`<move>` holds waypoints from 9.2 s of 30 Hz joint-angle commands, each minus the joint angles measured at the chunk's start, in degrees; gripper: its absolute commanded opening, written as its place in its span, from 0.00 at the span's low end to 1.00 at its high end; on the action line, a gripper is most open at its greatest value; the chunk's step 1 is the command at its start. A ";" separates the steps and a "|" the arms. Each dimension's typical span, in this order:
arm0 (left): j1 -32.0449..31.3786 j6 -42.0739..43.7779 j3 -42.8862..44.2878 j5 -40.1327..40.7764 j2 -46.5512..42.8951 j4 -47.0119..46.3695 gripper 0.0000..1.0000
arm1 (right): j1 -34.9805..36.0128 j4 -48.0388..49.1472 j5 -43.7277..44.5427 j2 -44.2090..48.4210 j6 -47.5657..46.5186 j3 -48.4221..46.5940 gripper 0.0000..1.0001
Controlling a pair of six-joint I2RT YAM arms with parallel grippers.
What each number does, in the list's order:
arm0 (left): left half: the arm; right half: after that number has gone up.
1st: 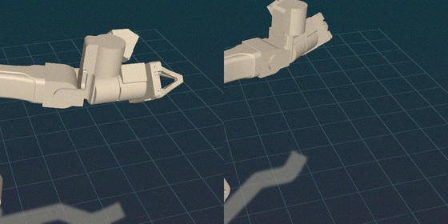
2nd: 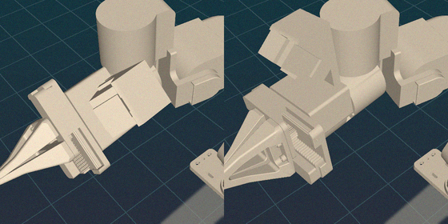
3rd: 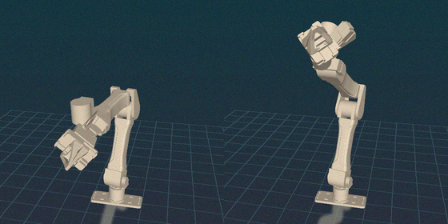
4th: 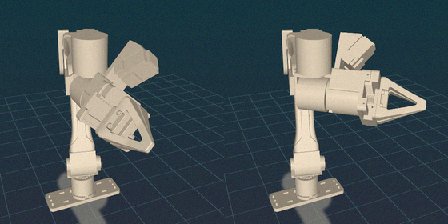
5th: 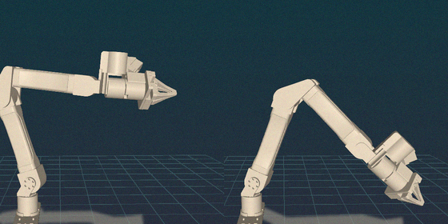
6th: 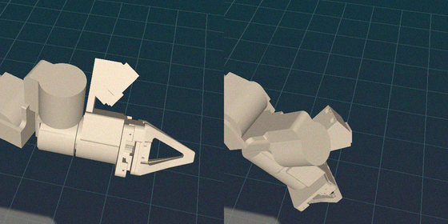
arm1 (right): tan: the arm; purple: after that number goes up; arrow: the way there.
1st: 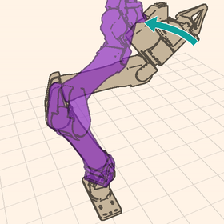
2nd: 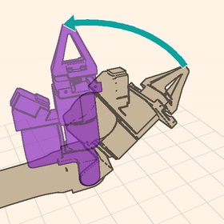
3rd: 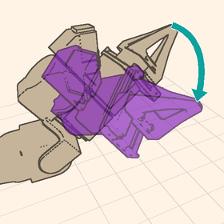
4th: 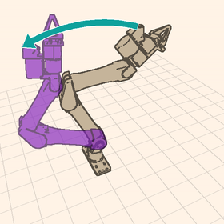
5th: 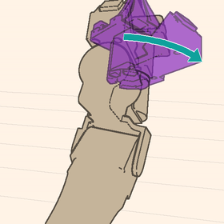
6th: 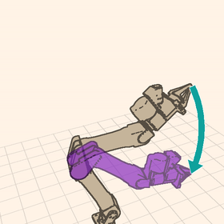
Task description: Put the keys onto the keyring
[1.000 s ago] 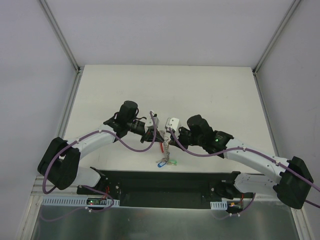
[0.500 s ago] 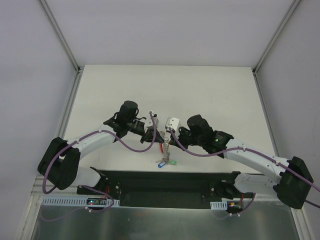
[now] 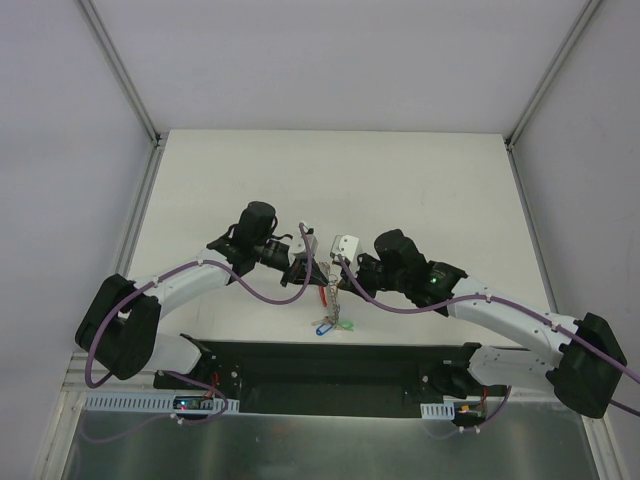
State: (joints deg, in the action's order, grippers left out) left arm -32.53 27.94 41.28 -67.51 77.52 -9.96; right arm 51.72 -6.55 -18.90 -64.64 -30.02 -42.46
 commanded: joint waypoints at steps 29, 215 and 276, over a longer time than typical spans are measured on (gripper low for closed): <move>0.10 1.23 0.12 -1.67 -1.23 -0.24 0.00 | -0.31 2.06 -2.73 1.45 -0.04 -0.26 0.01; 6.32 -19.30 0.64 32.24 3.77 -7.45 0.00 | -1.54 -0.13 6.50 -4.53 0.05 -3.69 0.01; 2.04 -3.42 -3.13 -0.96 1.50 -11.49 0.00 | -1.54 -2.07 1.85 -7.16 -4.43 -5.97 0.01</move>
State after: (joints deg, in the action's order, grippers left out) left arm -29.69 23.00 37.95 -64.64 80.34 -18.24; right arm 50.02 -11.84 -15.09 -72.07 -34.13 -48.84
